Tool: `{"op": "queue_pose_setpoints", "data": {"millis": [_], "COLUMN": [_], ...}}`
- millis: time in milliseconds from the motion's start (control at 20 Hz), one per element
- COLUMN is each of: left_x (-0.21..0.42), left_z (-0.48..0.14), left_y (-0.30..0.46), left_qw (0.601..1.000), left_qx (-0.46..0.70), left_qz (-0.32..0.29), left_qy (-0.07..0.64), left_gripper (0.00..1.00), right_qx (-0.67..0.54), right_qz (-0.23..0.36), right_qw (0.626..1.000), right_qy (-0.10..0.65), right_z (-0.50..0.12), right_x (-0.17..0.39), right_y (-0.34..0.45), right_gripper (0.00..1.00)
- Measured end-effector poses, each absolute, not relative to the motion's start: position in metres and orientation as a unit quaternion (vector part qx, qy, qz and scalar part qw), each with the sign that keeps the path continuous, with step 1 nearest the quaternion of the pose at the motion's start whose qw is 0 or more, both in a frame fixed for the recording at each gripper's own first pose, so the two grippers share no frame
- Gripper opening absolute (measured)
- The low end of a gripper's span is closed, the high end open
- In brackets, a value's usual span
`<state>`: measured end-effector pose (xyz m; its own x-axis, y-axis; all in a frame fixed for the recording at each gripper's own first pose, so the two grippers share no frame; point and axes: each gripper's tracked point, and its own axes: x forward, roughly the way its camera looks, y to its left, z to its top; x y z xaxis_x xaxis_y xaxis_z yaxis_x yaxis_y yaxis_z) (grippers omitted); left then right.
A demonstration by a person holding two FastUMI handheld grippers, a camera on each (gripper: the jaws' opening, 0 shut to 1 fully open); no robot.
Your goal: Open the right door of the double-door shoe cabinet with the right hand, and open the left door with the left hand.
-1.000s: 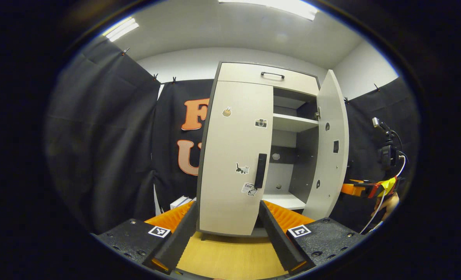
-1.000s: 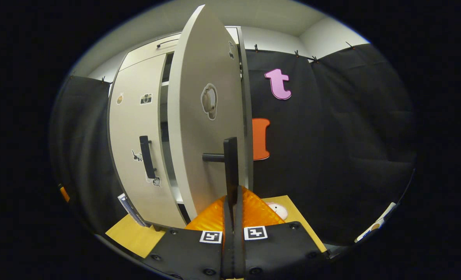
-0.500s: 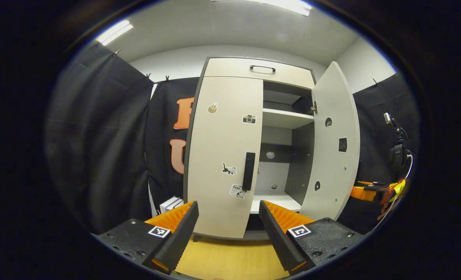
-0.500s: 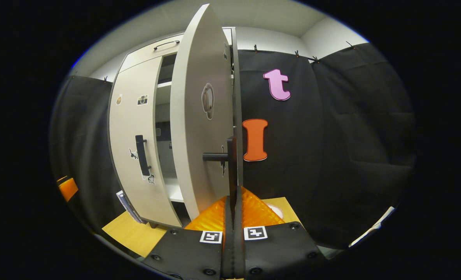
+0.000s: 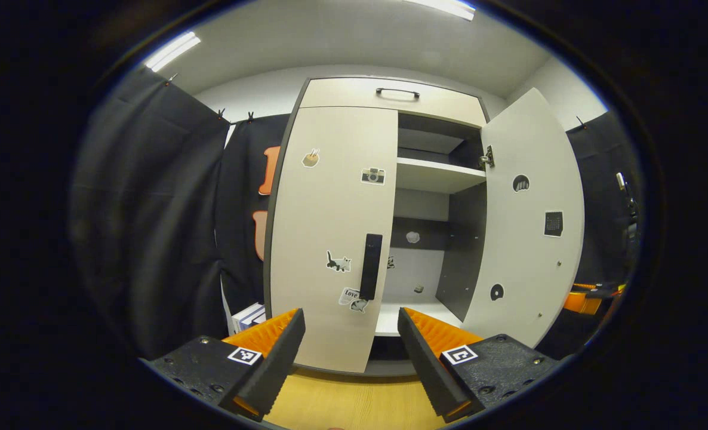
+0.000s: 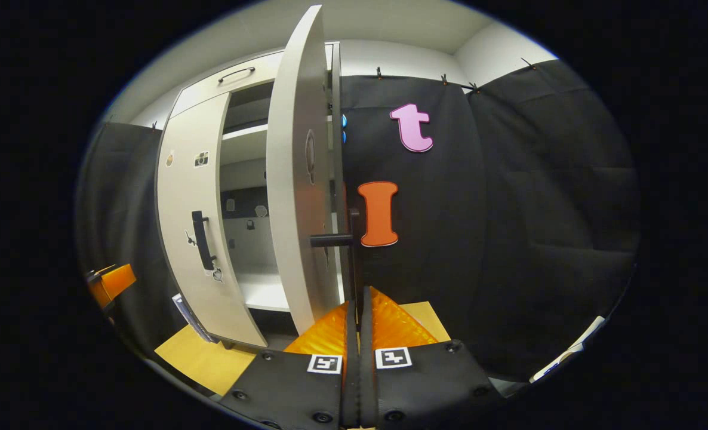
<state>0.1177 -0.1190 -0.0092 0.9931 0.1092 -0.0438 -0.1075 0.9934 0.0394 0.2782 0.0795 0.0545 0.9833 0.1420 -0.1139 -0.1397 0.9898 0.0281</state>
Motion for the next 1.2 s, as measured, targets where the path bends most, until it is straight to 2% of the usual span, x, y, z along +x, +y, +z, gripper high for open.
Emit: {"op": "queue_pose_setpoints", "data": {"millis": [50,250,400,550,600,800,850,900,950,1000,1200], "left_x": [0.124,0.149,0.176,0.202,0.211,0.251,0.26,0.269,0.278,0.288,0.323], "left_z": [-0.01,-0.015,-0.021,-0.027,-0.029,-0.034,-0.036,-0.039,-0.04,-0.041,-0.05], "left_y": [-0.121,-0.127,-0.13,-0.135,-0.136,-0.131,-0.13,-0.13,-0.127,-0.122,-0.112], "left_qw": [0.998,0.998,0.999,0.999,0.999,0.998,0.998,0.998,0.998,0.998,0.998], "left_qx": [0.016,0.015,0.021,0.019,0.018,0.041,0.04,0.038,0.037,0.037,0.027], "left_qz": [0.053,0.05,0.044,0.041,0.036,0.043,0.042,0.041,0.042,0.045,0.045], "left_qy": [0.023,0.023,0.024,0.02,0.02,0.02,0.022,0.023,0.023,0.024,0.032], "left_gripper": [0.95,0.97,0.95,0.95,0.95,0.95,0.95,0.95,0.95,0.97,0.95], "right_qx": [0.019,0.023,0.026,0.014,0.011,0.008,0.01,0.013,0.014,0.013,0.01], "right_qz": [0.081,0.077,0.073,0.061,0.058,0.034,0.033,0.032,0.029,0.022,0.007], "right_qw": [0.995,0.995,0.996,0.998,0.998,0.999,0.999,0.999,0.999,1.0,1.0], "right_qy": [0.06,0.054,0.051,0.033,0.027,0.02,0.022,0.021,0.019,0.016,0.01], "right_z": [0.055,0.058,0.059,0.066,0.067,0.069,0.069,0.07,0.071,0.072,0.074], "right_x": [0.277,0.273,0.272,0.275,0.275,0.276,0.274,0.274,0.275,0.275,0.277], "right_y": [0.085,0.079,0.078,0.069,0.067,0.056,0.055,0.055,0.053,0.05,0.041], "right_gripper": [0.08,0.08,0.1,0.26,0.51,0.91,0.87,0.93,0.93,1.0,1.0]}}
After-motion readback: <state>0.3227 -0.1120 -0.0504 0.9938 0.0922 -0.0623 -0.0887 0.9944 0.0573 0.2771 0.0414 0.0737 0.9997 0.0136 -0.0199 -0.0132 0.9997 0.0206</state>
